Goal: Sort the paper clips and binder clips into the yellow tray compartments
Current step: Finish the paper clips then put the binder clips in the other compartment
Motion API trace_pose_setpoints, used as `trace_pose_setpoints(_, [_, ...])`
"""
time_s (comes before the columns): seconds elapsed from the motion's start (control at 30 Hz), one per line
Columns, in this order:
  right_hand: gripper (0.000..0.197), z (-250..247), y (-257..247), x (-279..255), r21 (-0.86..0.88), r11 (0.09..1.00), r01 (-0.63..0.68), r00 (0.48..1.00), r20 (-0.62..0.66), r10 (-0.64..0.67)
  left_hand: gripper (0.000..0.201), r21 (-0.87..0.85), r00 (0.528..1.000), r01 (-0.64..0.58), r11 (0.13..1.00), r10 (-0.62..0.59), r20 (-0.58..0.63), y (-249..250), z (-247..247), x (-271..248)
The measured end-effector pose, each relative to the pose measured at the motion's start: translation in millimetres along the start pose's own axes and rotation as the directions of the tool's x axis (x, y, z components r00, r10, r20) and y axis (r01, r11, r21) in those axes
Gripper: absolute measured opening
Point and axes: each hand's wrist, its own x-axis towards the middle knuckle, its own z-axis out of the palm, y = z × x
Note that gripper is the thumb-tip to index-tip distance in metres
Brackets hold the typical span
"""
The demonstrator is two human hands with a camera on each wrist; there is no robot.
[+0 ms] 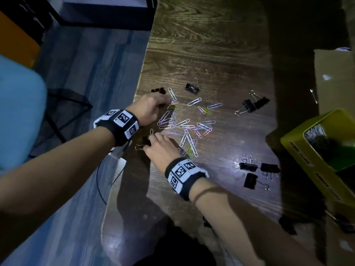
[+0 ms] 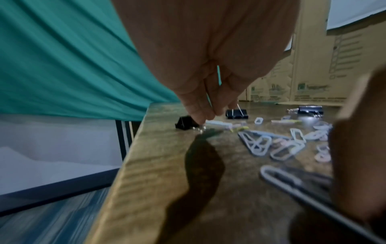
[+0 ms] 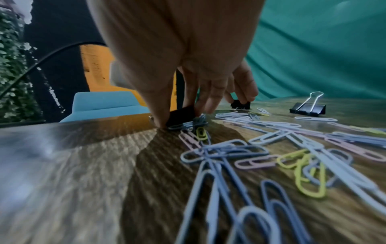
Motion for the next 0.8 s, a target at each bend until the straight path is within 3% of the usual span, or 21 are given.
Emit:
trace_pose_setpoints(0.13, [0.03, 3, 11, -12, 0.006, 0.999, 0.045, 0.994, -0.095, -0.044, 0.06, 0.066, 0.998, -0.051, 0.997, 0.049, 0.043, -6, 26, 7])
trace_pose_setpoints(0.27, [0.025, -11, 50, -48, 0.184, 0.979, 0.091, 0.965, -0.257, -0.041, 0.061, 0.212, 0.987, -0.041, 0.976, 0.006, 0.162, 2, 42, 22])
trace_pose_setpoints(0.37, [0.024, -28, 115, -77, 0.277, 0.946, -0.172, 0.879, -0.391, 0.274, 0.062, 0.24, 0.979, -0.044, 0.97, -0.006, 0.206, 9, 52, 15])
trace_pose_setpoints(0.47, [0.022, -40, 188, -94, 0.377, 0.792, -0.481, 0.702, -0.376, 0.605, 0.065, 0.208, 0.971, -0.182, 0.961, 0.142, 0.194, 17, 69, -14])
trace_pose_setpoints(0.53, [0.025, -37, 218, -97, 0.357, 0.714, -0.602, 0.644, -0.311, 0.699, 0.063, 0.164, 0.944, -0.292, 0.942, 0.257, 0.206, 24, 78, -33])
trace_pose_setpoints(0.6, [0.027, -33, 231, -99, 0.305, 0.681, -0.665, 0.626, -0.269, 0.732, 0.064, 0.153, 0.943, -0.325, 0.933, 0.306, 0.135, 29, 77, -44])
trace_pose_setpoints(0.67, [0.036, -33, 235, -98, 0.3, 0.657, -0.691, 0.598, -0.272, 0.754, 0.057, 0.13, 0.98, -0.194, 0.972, 0.197, -0.011, 27, 69, -50])
trace_pose_setpoints(0.73, [0.05, -33, 229, -96, 0.37, 0.642, -0.672, 0.565, -0.305, 0.767, 0.05, 0.074, 0.991, 0.028, 0.997, -0.018, -0.134, 21, 68, -56])
trace_pose_setpoints(0.8, [0.056, -33, 213, -83, 0.403, 0.715, -0.572, 0.592, -0.401, 0.699, 0.057, 0.073, 0.978, 0.198, 0.978, -0.192, -0.076, 18, 74, -63])
